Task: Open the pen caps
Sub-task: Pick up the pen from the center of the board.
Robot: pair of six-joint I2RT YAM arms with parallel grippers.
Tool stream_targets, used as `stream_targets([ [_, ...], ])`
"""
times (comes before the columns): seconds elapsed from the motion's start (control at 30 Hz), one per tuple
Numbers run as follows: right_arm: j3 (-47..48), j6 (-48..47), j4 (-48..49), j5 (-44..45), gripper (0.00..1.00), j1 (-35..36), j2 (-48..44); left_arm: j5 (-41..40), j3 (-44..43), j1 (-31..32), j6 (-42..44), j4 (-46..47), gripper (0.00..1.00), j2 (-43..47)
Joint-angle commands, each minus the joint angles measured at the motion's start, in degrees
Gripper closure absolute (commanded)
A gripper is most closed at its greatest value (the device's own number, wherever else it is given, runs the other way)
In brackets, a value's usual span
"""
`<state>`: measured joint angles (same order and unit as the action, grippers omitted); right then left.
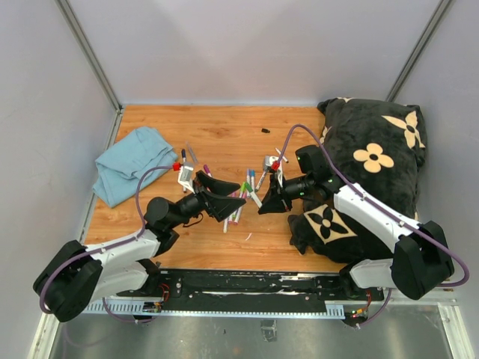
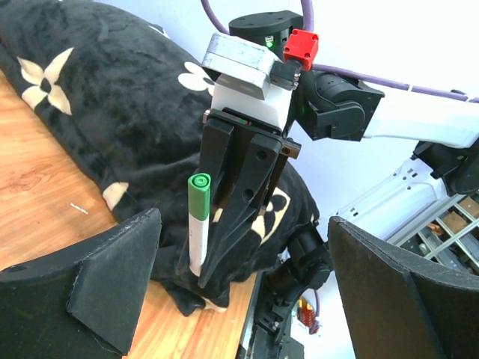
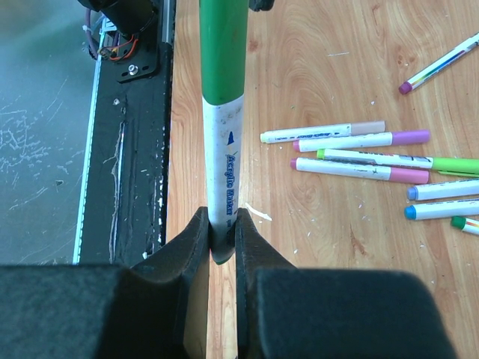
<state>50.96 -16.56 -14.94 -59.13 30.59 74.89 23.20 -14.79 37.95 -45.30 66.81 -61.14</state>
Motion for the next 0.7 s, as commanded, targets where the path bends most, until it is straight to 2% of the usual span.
stream_targets([
  [0.0, 1.8, -0.9, -0.7, -2.2, 0.99, -0.7, 0.3, 1.0, -1.5, -0.8, -0.5, 3.8, 0.03, -0.8],
  [0.27, 1.9, -0.6, -0.7, -3.5, 0.99, -0.7, 0.8, 2.1, -3.9, -0.9, -2.6, 7.7, 0.04, -5.6],
  [0.33, 1.9, -0.6, -0.6, -3.8, 0.99, -0.7, 0.8, 2.4, -4.8, -0.9, -3.2, 8.5, 0.08, -7.5],
  [0.53, 1.9, -0.5, -0.6, -4.2, 0.99, -0.7, 0.9, 2.5, -7.6, -0.9, -3.8, 8.0, 0.31, -12.7],
  [0.67, 1.9, -0.3, -0.7, -4.5, 0.99, -0.7, 1.1, 2.4, -8.0, -0.9, -3.7, 8.2, 0.52, -14.2],
])
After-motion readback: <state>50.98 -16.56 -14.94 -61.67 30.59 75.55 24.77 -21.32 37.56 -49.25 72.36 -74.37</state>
